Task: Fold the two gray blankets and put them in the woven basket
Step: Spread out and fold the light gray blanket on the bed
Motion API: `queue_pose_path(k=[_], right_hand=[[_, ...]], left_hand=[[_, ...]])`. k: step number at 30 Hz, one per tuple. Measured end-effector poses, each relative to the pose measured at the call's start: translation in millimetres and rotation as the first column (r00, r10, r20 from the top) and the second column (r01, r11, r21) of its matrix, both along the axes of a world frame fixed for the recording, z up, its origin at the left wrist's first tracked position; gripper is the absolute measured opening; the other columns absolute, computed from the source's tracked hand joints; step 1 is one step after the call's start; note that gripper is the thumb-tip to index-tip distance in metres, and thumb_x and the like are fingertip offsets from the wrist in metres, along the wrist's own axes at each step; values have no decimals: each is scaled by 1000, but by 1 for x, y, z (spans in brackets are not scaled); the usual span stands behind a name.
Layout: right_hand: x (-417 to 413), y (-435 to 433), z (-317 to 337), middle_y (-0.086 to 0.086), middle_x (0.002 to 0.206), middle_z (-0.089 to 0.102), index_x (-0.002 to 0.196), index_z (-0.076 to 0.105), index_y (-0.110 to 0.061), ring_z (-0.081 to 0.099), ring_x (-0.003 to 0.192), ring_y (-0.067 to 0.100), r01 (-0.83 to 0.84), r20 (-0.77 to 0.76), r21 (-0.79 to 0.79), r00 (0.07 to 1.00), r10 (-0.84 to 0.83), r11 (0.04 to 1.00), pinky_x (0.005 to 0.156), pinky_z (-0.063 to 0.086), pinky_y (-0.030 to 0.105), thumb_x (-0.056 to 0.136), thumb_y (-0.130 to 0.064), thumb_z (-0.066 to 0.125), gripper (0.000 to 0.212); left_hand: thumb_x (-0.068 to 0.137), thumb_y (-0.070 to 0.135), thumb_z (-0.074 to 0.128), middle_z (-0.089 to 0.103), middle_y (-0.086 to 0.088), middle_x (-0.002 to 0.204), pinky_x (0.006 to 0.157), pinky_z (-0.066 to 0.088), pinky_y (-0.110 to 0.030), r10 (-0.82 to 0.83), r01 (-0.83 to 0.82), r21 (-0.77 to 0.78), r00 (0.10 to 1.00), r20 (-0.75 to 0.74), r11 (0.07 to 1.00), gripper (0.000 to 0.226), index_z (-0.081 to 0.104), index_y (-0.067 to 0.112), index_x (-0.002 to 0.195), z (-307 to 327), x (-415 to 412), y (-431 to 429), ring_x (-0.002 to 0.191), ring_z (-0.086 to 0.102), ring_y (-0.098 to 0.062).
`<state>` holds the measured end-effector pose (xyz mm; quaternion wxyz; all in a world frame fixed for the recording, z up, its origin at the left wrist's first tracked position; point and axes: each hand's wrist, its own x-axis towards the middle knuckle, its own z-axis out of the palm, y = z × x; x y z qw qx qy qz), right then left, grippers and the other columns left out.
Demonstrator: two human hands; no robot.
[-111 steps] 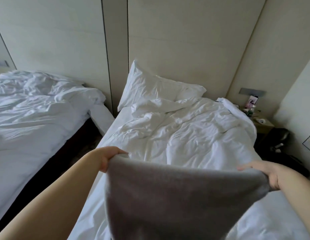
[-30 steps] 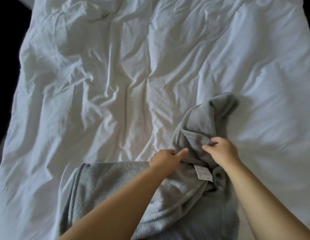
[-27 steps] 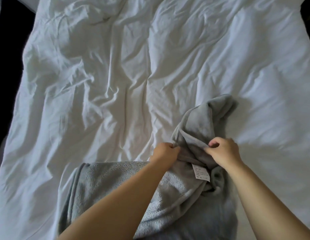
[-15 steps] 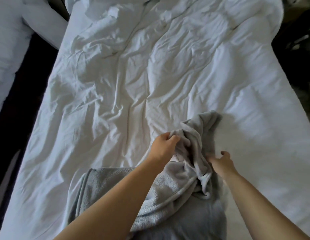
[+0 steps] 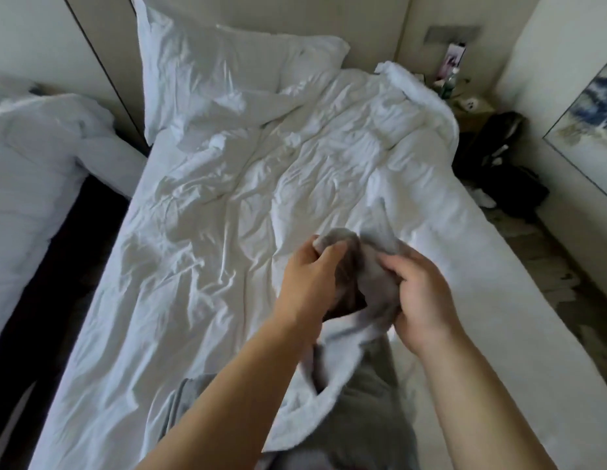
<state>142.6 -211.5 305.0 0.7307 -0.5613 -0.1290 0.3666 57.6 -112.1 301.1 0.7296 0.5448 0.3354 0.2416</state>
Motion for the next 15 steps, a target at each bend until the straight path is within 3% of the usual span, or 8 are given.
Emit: queue_pose_path(k=[2, 5, 7, 9, 11, 13, 15], right_hand=[[-23, -1, 31, -5, 97, 76, 107, 73, -29, 70, 94, 8, -52, 330, -117, 940, 88, 992, 72, 54, 15, 89, -11, 50, 34], [-33, -9, 65, -6, 108, 73, 116, 68, -32, 66, 107, 8, -186, 443, -70, 874, 198, 980, 87, 53, 21, 90, -14, 38, 44], [-36, -12, 82, -9, 110, 72, 119, 67, -34, 64, 108, 4, -272, 526, -94, 803, 280, 958, 89, 51, 20, 88, -12, 34, 50], [-43, -8, 89, -13, 101, 71, 113, 69, -40, 63, 99, -1, -126, 704, -171, 678, 211, 977, 82, 48, 11, 88, -19, 41, 43], [-51, 1, 95, -13, 96, 61, 97, 72, -39, 57, 93, -1, 122, 850, -140, 524, 56, 983, 78, 42, 6, 87, -26, 57, 22], [-59, 11, 102, -14, 100, 55, 83, 68, -38, 53, 96, -3, 215, 849, -70, 525, -55, 974, 80, 39, 8, 79, -27, 70, 12], [-65, 18, 108, -12, 96, 63, 86, 64, -34, 59, 92, -3, 158, 750, -25, 656, -86, 987, 80, 44, 15, 74, -27, 76, 19]], left_hand=[[75, 29, 57, 70, -6, 75, 72, 56, -34, -43, 38, 108, 998, 46, 993, 16, 65, 16, 79, 33, 2, -10, 75, 69, -20], [77, 28, 55, 70, -4, 73, 64, 56, -28, -25, 6, 201, 996, 88, 979, 19, 65, 13, 84, 64, -7, -13, 69, 69, -15], [81, 27, 55, 68, -3, 70, 61, 53, -27, -15, -9, 221, 995, 103, 975, 18, 64, 12, 83, 77, -21, -10, 66, 66, -12], [82, 29, 57, 66, 1, 67, 58, 49, -23, 3, -30, 190, 990, 141, 981, 19, 64, 12, 81, 86, -35, -7, 64, 63, -10], [82, 31, 58, 69, -1, 72, 59, 51, -22, 1, -34, 182, 984, 176, 983, 21, 66, 13, 84, 96, -49, -2, 68, 66, -12], [81, 36, 62, 74, -7, 83, 69, 56, -25, -47, 5, 222, 982, 183, 975, 28, 69, 11, 93, 105, -60, 1, 80, 71, -18], [83, 39, 64, 75, -6, 86, 74, 57, -27, -79, 30, 282, 983, 165, 959, 30, 70, 12, 95, 112, -71, 4, 84, 71, -16]])
